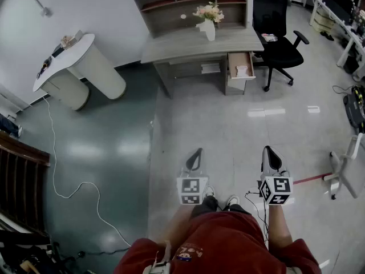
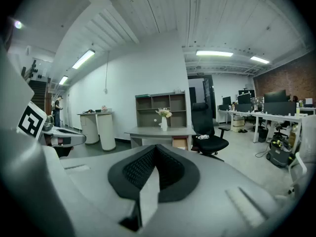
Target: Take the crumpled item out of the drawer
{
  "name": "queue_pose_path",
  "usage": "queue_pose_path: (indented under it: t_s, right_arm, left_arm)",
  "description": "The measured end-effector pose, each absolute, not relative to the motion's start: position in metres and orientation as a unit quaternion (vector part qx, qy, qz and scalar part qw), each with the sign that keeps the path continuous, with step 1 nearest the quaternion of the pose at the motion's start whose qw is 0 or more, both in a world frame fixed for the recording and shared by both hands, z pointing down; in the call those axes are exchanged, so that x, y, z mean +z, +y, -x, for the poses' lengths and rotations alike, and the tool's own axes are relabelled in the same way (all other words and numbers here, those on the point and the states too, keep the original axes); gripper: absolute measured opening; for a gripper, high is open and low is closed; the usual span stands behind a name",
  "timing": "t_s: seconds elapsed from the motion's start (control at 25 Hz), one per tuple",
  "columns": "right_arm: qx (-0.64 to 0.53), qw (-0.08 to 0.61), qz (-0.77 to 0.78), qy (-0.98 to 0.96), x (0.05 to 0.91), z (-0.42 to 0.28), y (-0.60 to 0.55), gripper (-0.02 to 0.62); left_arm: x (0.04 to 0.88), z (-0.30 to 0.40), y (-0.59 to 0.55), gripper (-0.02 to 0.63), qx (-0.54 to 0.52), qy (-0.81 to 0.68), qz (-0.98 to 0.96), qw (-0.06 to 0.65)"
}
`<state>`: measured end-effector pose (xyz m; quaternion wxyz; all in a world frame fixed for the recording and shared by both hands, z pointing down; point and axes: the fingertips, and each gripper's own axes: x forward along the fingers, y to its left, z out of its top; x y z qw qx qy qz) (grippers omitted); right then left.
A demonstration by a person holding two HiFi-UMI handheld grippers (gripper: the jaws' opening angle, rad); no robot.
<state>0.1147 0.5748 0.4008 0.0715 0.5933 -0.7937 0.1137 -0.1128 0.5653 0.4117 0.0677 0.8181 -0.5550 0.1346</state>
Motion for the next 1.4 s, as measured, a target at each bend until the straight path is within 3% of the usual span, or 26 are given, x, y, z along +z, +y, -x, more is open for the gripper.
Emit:
queue_pose_path:
  t_s: [0.72, 0.84, 1.04, 1.4]
  right_arm:
    - [0.113, 0.072, -0.606, -0.784, 0.406, -0.075, 0.532, 0.005]
    - [0.113, 0.072, -0.608, -0.783, 0.407, -0.065, 0.521, 0.081]
    - [0.109, 0.077, -0.617, -0.776, 0.411, -0.043, 0.505, 0.156]
    - [0.105, 0.078, -0.631, -0.765, 0.413, -0.016, 0.487, 0.179]
  left_arm:
    - [0.416, 0.156, 0.525, -0.003, 0.127, -0.553, -0.82, 0.075]
    - [0.419, 0.166, 0.514, -0.003, 0.125, -0.55, -0.822, 0.077]
    - [0.421, 0.186, 0.497, -0.003, 0.119, -0.544, -0.827, 0.076]
    - [0.419, 0.215, 0.466, -0.003, 0.108, -0.543, -0.83, 0.071]
